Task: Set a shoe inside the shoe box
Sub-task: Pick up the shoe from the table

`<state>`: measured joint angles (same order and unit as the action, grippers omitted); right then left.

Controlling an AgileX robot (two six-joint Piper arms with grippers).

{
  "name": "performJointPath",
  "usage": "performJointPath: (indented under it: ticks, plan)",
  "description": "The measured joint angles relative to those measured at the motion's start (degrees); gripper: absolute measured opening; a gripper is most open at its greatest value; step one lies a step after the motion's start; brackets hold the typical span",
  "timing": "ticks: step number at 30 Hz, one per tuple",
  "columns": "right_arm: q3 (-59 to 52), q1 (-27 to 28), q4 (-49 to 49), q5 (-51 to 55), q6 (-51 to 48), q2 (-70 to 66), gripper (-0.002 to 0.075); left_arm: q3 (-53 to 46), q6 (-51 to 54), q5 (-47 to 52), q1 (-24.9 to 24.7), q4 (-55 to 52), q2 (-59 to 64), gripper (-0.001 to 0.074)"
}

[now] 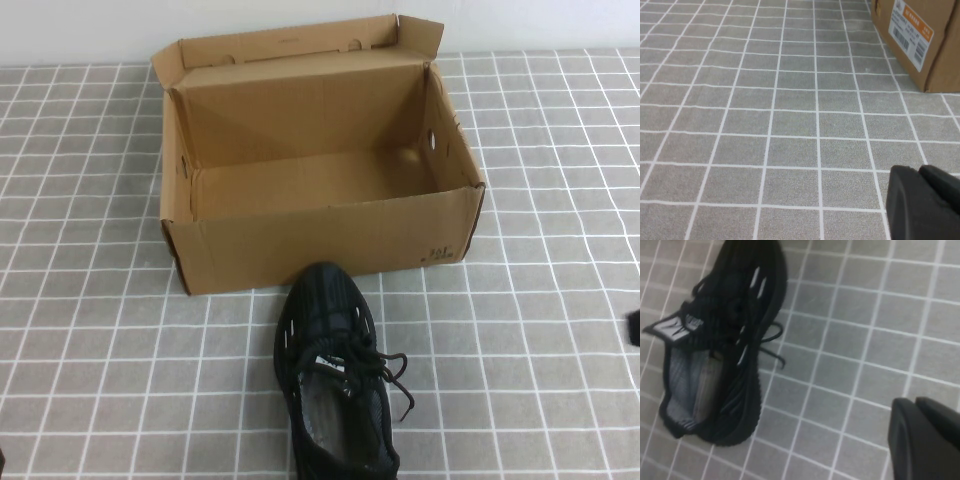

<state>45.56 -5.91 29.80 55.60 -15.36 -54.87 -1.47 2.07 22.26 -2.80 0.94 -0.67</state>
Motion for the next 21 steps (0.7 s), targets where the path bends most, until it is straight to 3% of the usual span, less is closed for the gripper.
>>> performJointPath:
  ticks: [13, 21]
  plan:
    - [14.0, -33.9, -18.7, 1.3, 13.0, -18.1, -0.0015, 0.0, 0.0, 0.0, 0.0, 0.0, 0.0, -0.0002]
    - [20.1, -42.6, -21.9, 1.4, 13.2, -25.8, -0.0015, 0.0, 0.0, 0.0, 0.0, 0.0, 0.0, -0.0002]
